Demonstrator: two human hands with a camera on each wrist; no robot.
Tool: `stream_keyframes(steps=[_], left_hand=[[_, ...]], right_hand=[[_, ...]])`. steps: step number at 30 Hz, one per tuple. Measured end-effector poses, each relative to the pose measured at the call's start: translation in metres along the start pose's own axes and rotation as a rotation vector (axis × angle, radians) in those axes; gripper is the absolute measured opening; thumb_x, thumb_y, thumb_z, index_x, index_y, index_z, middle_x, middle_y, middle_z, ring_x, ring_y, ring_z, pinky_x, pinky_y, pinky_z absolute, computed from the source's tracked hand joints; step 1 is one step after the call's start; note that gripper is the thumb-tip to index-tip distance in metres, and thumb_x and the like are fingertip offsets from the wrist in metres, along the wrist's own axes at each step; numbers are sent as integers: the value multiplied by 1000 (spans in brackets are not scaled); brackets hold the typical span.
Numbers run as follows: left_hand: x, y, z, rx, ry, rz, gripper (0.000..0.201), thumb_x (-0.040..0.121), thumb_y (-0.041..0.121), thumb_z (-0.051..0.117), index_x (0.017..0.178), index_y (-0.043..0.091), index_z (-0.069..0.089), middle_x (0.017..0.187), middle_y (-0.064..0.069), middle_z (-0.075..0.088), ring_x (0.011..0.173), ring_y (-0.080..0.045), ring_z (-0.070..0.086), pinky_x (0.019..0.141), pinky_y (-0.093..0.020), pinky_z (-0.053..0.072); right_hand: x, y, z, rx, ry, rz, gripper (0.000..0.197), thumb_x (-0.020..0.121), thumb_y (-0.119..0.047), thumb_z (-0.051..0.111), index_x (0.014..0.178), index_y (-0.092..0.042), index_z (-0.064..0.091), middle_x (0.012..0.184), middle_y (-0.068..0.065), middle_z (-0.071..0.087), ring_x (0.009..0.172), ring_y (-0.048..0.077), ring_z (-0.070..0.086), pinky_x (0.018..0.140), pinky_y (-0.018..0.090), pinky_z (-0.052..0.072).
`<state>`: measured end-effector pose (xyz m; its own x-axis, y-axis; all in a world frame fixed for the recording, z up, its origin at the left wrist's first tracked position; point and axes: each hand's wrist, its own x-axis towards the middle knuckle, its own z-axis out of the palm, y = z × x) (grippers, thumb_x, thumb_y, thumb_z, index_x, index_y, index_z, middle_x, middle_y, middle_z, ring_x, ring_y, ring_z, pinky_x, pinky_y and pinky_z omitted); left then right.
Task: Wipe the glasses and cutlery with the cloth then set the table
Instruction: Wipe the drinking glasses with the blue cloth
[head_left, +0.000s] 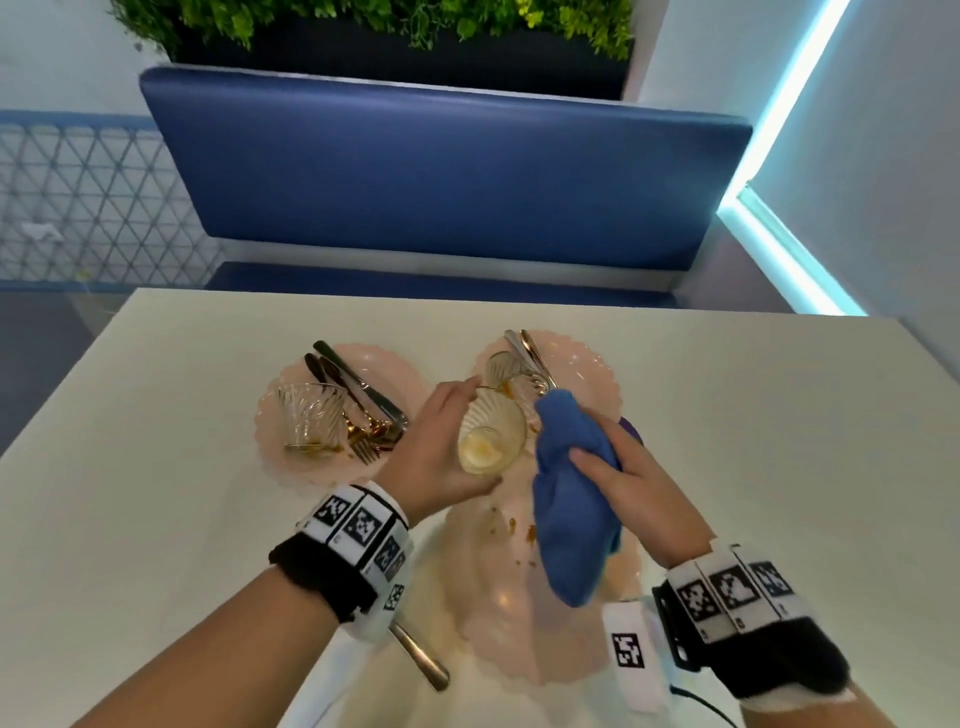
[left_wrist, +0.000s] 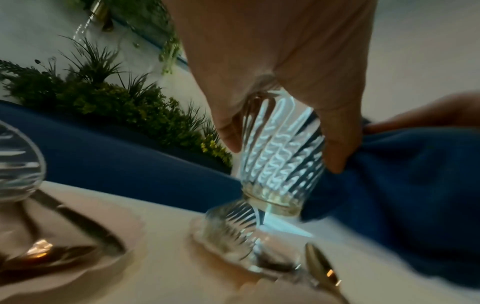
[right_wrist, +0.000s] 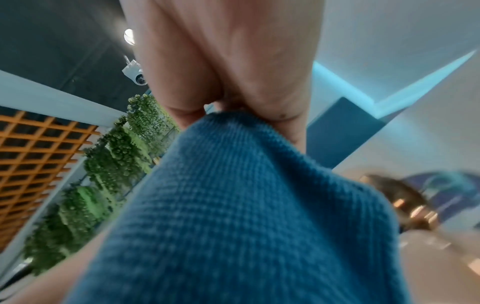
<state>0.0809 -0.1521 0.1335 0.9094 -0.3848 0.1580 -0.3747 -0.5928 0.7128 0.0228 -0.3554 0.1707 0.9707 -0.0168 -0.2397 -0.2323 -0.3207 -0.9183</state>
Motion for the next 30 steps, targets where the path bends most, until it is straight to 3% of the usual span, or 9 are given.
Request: stream_keyframes(steps=[4,9,12,15,19,22,24,26,30], left_hand=[[-16,16,-23,-312,124,-20,112,49,31,88,139,40,23,121,5,47,107,-1,51,94,-12,40],[-42,2,-49,-738,224,-243,84,45,30,85,119,25,45,101,3,62,88,0,64,83,-17,52],[-58,-9,-61,-765,208,-332,58,61,14,84,108,22,51,94,6,64,87,-2,64,76,-12,50],[-70,-23,-77,-767,120,-318,69,49,32,85,110,22,55,103,1,67,96,-8,65,85,-24,50],[-78,-28,-108,-839,-119,-228,60,50,29,82,103,11,61,92,1,71,89,-12,66,80,-24,52],[-73,-32,-124,-769,-192,-244,56,51,34,78,98,7,62,85,0,71,84,-15,65,74,-23,52],[-69,-34,-129,-932,-102,-397,77,38,56,83,92,5,64,78,-4,72,77,-19,67,66,-22,54],[-70,-35,-133,-1166,-25,-559,77,61,76,57,100,10,64,78,-5,74,69,-15,70,57,-24,55],[-73,-40,-144,-1095,37,-666,55,88,61,37,116,21,62,85,-2,73,69,-16,63,53,-25,45]], right_hand=[[16,-17,39,231,-61,49,68,74,-66,57,134,-35,47,136,-12,53,129,10,46,114,39,31],[17,-33,78,474,-215,118,38,93,-41,49,124,-22,59,118,4,68,112,22,62,104,44,44],[13,-50,94,269,-131,-7,22,92,-41,50,111,-31,56,112,0,67,103,14,63,96,33,49],[5,-78,99,17,3,-267,24,89,-34,58,110,-24,50,97,-10,58,91,6,60,76,16,48],[-7,-104,123,-565,-563,-530,59,69,-34,80,117,-17,52,101,-12,61,89,5,58,73,16,44],[-4,-118,135,-768,-613,-565,38,76,-21,75,109,-9,60,104,6,66,87,15,58,65,16,36],[-1,-121,141,-715,-565,-589,30,78,-17,73,105,-7,64,102,9,68,87,19,60,72,18,42],[1,-120,149,-757,-433,-707,20,78,-13,70,96,-5,66,96,12,67,88,25,60,79,33,49],[0,-118,177,-962,-345,-884,19,80,-4,60,98,-1,63,104,14,65,102,28,55,90,33,42]])
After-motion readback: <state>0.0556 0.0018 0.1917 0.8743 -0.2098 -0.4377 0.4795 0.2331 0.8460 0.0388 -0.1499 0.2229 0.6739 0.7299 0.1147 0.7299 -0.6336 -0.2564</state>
